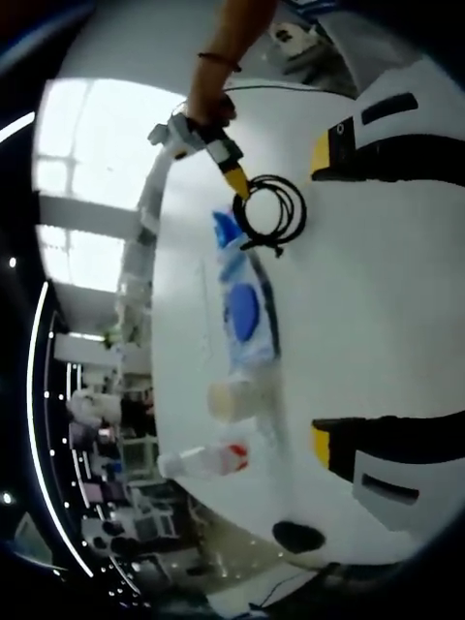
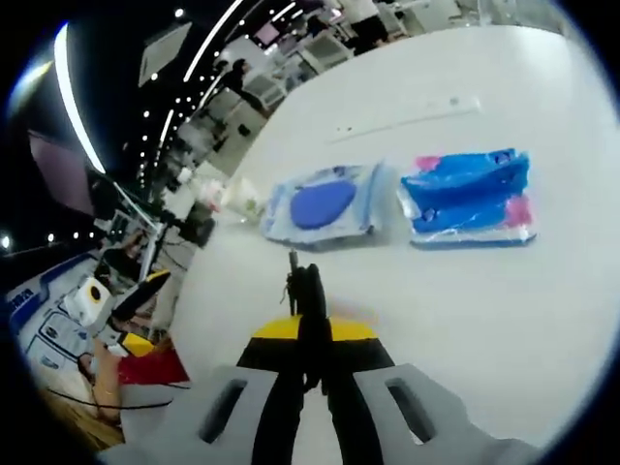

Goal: Arrange the tabletop items into an orderly group along one side of the table until the central work area is clear of visible clutter.

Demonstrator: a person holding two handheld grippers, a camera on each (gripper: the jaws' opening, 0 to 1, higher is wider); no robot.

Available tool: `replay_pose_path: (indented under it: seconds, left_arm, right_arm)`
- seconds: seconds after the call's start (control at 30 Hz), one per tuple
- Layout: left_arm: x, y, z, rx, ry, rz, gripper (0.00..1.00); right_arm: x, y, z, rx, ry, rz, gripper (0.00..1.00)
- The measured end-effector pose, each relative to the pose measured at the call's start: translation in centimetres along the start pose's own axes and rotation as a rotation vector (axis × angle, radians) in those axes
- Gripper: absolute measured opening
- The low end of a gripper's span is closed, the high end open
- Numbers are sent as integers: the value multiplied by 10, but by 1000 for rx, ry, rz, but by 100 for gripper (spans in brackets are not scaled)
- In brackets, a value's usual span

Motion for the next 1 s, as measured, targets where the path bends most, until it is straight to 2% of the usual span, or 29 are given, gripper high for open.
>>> replay_pose_path:
  seconds: [0.13,0.4,0.5,0.7,1.0]
  left_arm:
    - [1,-1,1,8,5,-6,95]
    - [3,-1,3,14,20,-9,93]
    - [3,-1,3,13,24,-9,93]
    - [4,0,3,15,29,-17,92]
    - [4,1,2,13,33,-21,90]
  right_arm:
    - [0,-3,-1,-17,-3,3,7]
    - [1,-15,2,64,10,-8,7]
    - [1,-16,2,71,11,1,7]
    - [3,-23,6,165,48,-42,7]
    - [6,-30,15,267,109,-102,7]
Point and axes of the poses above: the point that each gripper's makers call its tool centre point, and the gripper's own axes: z roughly forward along the fingers, y roughly to its left, x roughly out of its underside, the point moved 10 cm from there along -z, roughly backward along the fingers, and after that the axes turned 6 degrees about -z, right-handed, at the moved point
